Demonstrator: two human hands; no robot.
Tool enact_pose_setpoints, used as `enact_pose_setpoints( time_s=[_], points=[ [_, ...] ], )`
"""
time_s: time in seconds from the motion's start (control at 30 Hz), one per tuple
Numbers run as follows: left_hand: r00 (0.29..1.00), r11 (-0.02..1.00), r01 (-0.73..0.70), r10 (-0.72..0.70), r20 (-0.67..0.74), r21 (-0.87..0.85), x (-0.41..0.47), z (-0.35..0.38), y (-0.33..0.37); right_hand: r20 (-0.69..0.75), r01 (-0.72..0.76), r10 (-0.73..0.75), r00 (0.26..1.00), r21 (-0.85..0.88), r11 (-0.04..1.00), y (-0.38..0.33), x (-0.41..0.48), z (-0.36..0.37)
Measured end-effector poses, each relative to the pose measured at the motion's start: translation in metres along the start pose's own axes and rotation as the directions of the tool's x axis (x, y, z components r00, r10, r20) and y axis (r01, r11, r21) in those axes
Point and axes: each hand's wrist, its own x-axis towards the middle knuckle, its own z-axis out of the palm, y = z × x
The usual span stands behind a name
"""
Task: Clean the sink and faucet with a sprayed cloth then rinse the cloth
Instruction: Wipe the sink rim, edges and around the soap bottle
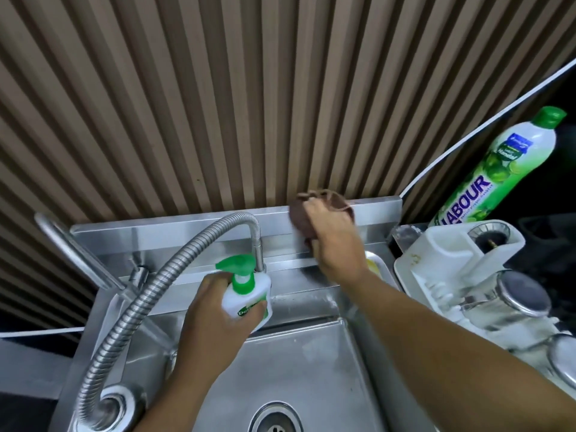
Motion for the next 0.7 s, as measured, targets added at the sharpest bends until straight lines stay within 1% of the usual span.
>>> enact_pose_setpoints(
  time_s=[0.03, 0.1, 0.17, 0.2, 0.23, 0.27, 0.37, 0.4, 0.47, 0.57, 0.6, 0.63, 0.67, 0.7],
  points=[
    [1.0, 1.0, -0.014, 0.014, -0.003, 0.006, 0.0, 0.001, -0.001, -0.048, -0.101, 0.102, 0.994, 0.019, 0.995, 0.019, -0.001, -0.007],
    [1.0, 1.0, -0.01, 0.01, 0.027, 0.0, 0.0, 0.002, -0.004, -0.135, -0.273, 0.273, 0.953, 0.018, 0.962, 0.052, -0.006, -0.02],
    [0.997, 1.0, 0.008, -0.007, 0.083, -0.003, 0.0, 0.003, -0.003, -0.183, -0.369, 0.358, 0.915, -0.027, 0.929, 0.063, -0.007, -0.024],
    [0.994, 1.0, 0.004, -0.004, 0.106, 0.002, 0.0, 0.005, -0.003, -0.195, -0.389, 0.375, 0.906, -0.036, 0.92, 0.058, -0.006, -0.022],
    [0.993, 1.0, 0.001, -0.002, 0.12, 0.003, 0.0, 0.007, -0.003, -0.201, -0.376, 0.364, 0.91, -0.028, 0.926, 0.047, -0.006, -0.017],
    [0.992, 1.0, 0.004, -0.004, 0.124, 0.0, 0.001, 0.009, -0.003, -0.191, -0.327, 0.318, 0.929, -0.016, 0.945, 0.031, -0.006, -0.011],
    [0.993, 1.0, 0.019, -0.019, 0.115, 0.002, 0.004, 0.012, -0.005, -0.086, -0.078, 0.077, 0.993, -0.004, 0.997, -0.032, -0.001, 0.015],
    [0.994, 1.0, 0.02, -0.021, 0.108, 0.013, 0.006, 0.013, -0.007, -0.046, -0.005, 0.004, 0.999, -0.008, 1.0, -0.052, 0.004, 0.022],
    [0.994, 0.999, 0.027, -0.03, 0.101, 0.027, 0.008, 0.014, -0.009, -0.017, 0.106, -0.106, 0.994, 0.007, 0.994, -0.077, 0.013, 0.032],
    [0.994, 0.999, 0.03, -0.033, 0.102, 0.023, 0.009, 0.016, -0.012, 0.004, 0.221, -0.221, 0.975, 0.022, 0.975, -0.068, 0.019, 0.026],
    [0.994, 0.999, 0.031, -0.033, 0.101, 0.024, 0.009, 0.016, -0.014, -0.008, 0.245, -0.245, 0.97, 0.013, 0.969, -0.058, 0.018, 0.02],
    [0.994, 0.999, 0.033, -0.035, 0.102, 0.021, 0.009, 0.016, -0.015, -0.029, 0.229, -0.229, 0.973, 0.01, 0.973, -0.043, 0.017, 0.016],
    [0.994, 0.999, 0.038, -0.039, 0.107, 0.017, 0.009, 0.016, -0.016, -0.054, 0.17, -0.169, 0.984, 0.012, 0.985, -0.027, 0.016, 0.01],
    [0.993, 0.999, 0.04, -0.041, 0.111, 0.014, 0.009, 0.015, -0.016, -0.085, 0.08, -0.079, 0.993, 0.007, 0.997, -0.01, 0.015, 0.002]
  ],
)
